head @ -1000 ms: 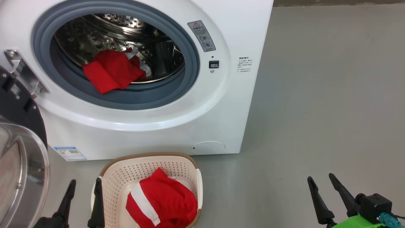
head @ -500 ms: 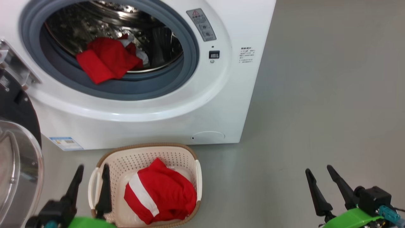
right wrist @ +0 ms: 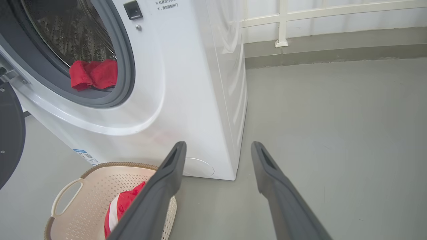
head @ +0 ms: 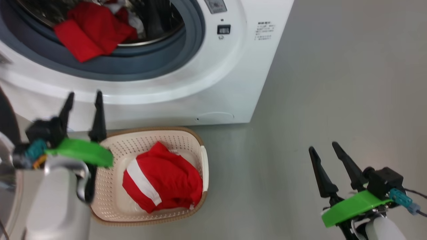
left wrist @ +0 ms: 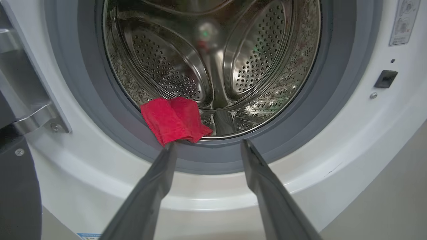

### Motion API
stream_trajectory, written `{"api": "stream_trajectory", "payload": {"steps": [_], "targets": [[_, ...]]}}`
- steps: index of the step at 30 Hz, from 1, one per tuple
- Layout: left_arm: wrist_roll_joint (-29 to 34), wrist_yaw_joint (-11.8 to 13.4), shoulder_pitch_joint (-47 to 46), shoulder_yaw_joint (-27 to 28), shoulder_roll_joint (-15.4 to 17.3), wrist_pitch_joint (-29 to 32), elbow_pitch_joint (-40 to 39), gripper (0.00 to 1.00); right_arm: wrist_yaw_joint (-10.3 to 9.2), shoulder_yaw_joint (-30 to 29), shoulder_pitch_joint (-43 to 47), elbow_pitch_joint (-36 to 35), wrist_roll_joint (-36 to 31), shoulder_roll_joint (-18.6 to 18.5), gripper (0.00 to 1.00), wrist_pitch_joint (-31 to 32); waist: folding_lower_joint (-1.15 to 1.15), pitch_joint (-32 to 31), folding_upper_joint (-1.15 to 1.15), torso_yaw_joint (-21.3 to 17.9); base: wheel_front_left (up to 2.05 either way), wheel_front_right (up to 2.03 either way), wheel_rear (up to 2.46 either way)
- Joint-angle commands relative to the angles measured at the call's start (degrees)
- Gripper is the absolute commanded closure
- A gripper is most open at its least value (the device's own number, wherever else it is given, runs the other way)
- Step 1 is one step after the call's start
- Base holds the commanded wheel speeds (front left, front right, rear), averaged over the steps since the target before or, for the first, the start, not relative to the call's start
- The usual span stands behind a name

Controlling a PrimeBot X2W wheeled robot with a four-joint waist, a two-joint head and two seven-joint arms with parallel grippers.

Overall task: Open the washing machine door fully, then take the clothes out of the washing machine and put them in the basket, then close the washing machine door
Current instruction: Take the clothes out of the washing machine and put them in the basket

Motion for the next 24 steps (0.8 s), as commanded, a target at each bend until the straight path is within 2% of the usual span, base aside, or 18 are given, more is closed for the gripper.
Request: {"api": "stream_trajectory", "payload": {"steps": [1, 6, 13, 20, 24], "targets": [[0.97, -0.16, -3.86, 1.19, 2.82, -0.52, 1.49, 0.00, 0.16, 1.86, -1.37, -1.38, -0.22, -0.05, 0.00, -0.69, 0.00, 3.09, 0.00, -1.71, 0.00, 0.00, 0.00], [4.30, 0.71, -12.09, -1.00, 5.17, 0.05, 10.27, 0.00, 0.16, 2.40, -2.86, -1.37, -0.24, 0.44, 0.00, -0.69, 0.00, 4.92, 0.00, -2.49, 0.00, 0.00, 0.00], [11.56, 3.63, -24.33, -6.82, 7.54, 1.78, 21.36, 0.00, 0.16, 2.25, -4.79, -1.63, -0.39, 0.98, 0.00, -0.69, 0.00, 7.99, 0.00, -2.87, 0.00, 0.00, 0.00], [17.85, 6.69, -32.80, -12.10, 10.23, 3.42, 30.15, 0.00, 0.16, 3.12, -7.09, -1.91, -0.39, 1.27, 0.00, -0.69, 0.00, 10.41, 0.00, -3.66, 0.00, 0.00, 0.00], [20.58, 7.53, -36.46, -14.82, 11.52, 3.54, 33.87, 0.00, 0.16, 3.87, -8.33, -2.10, -0.39, 1.51, 0.00, -0.69, 0.00, 11.77, 0.00, -4.36, 0.00, 0.00, 0.00]]}}
